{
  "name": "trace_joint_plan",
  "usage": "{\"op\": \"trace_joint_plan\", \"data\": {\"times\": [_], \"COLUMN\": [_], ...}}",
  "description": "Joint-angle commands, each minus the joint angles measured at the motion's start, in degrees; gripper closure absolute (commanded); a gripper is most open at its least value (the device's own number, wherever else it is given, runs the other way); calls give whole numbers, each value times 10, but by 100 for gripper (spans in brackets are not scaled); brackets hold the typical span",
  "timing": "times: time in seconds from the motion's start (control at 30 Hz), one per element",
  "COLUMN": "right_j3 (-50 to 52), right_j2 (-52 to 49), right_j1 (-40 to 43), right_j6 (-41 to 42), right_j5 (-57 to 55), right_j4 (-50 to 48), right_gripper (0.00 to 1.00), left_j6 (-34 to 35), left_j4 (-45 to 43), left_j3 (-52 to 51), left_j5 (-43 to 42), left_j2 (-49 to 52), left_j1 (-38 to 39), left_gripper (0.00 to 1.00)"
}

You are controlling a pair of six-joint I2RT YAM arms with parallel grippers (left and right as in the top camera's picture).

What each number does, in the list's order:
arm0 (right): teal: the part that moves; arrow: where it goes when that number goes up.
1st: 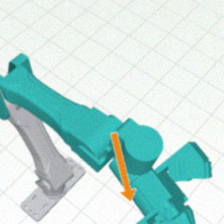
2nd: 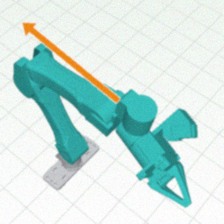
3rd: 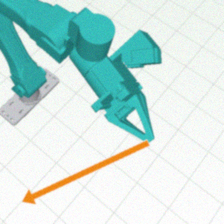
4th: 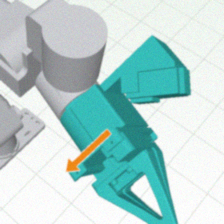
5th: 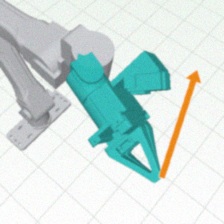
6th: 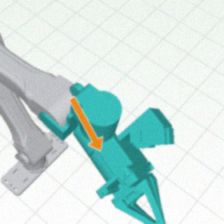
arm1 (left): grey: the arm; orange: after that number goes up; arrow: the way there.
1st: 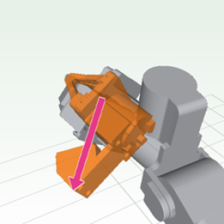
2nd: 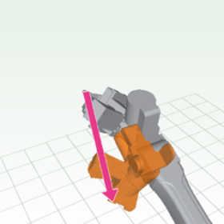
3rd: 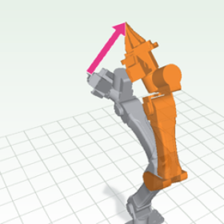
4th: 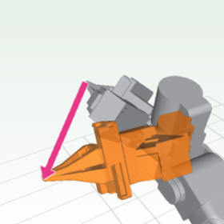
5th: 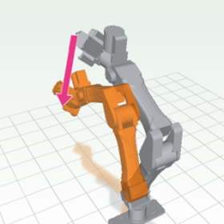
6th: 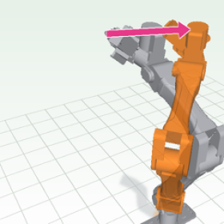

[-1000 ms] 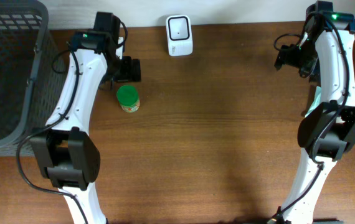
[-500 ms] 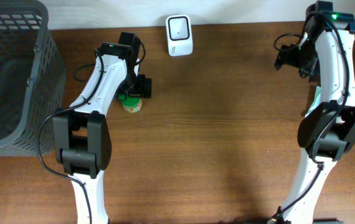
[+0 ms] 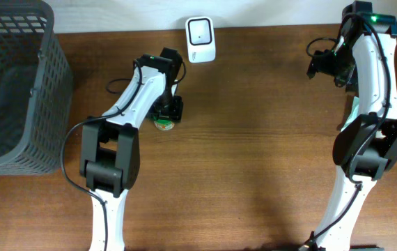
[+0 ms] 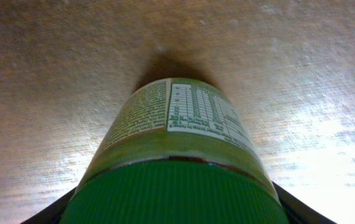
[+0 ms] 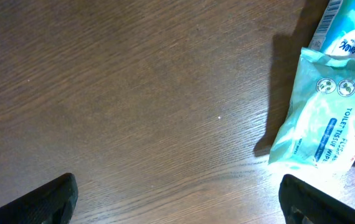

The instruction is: Scan the item barcode

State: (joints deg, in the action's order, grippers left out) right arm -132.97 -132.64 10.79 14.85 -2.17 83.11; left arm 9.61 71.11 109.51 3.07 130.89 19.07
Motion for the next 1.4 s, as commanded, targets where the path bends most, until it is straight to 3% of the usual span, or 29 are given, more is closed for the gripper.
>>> {"op": "trace_joint_plan", "data": {"times": [0.0,0.13,0.23,0.3,0.43,0.57,0.6,0.73,0.9,1.03,1.1,1.13,1.2,1.37], "right_j3": [-3,-3,-3,-3,-3,-3,-3,-3,-3,-3,-3,-3,-3,-3], "right_j2": [17,17,17,17,17,17,17,17,17,17,17,17,17,17], "right_j1": [-2,-2,-2,-2,-2,-2,-2,-2,-2,-2,-2,-2,-2,-2], "right_j6": [5,5,5,5,5,5,5,5,5,5,5,5,5,5], "right_j5": [-9,-9,-9,-9,-9,-9,-9,-9,-9,-9,-9,-9,-9,-9], "right_j4": [0,0,0,0,0,0,0,0,0,0,0,0,0,0], "right_gripper": [1,1,1,1,1,1,1,1,1,1,1,1,1,1], "left_j6": [-3,78,191,242,381,401,421,426,254,-138,-248,-311,-352,-365], "left_j4": [23,2,-47,-94,-124,-156,-156,-156,-124,-162,-150,-136,-117,-75], "left_j3": [65,90,90,90,89,89,89,89,194,217,217,217,216,216], "left_j5": [-41,-190,-205,-187,-45,-22,-7,0,15,92,56,-31,-123,-183], "left_j2": [5,6,6,6,7,25,33,36,27,29,33,38,44,54], "left_j1": [17,23,31,49,104,147,154,154,148,127,117,111,110,120], "left_gripper": [30,31,31,32,28,28,19,9,2,1,1,1,1,1]}}
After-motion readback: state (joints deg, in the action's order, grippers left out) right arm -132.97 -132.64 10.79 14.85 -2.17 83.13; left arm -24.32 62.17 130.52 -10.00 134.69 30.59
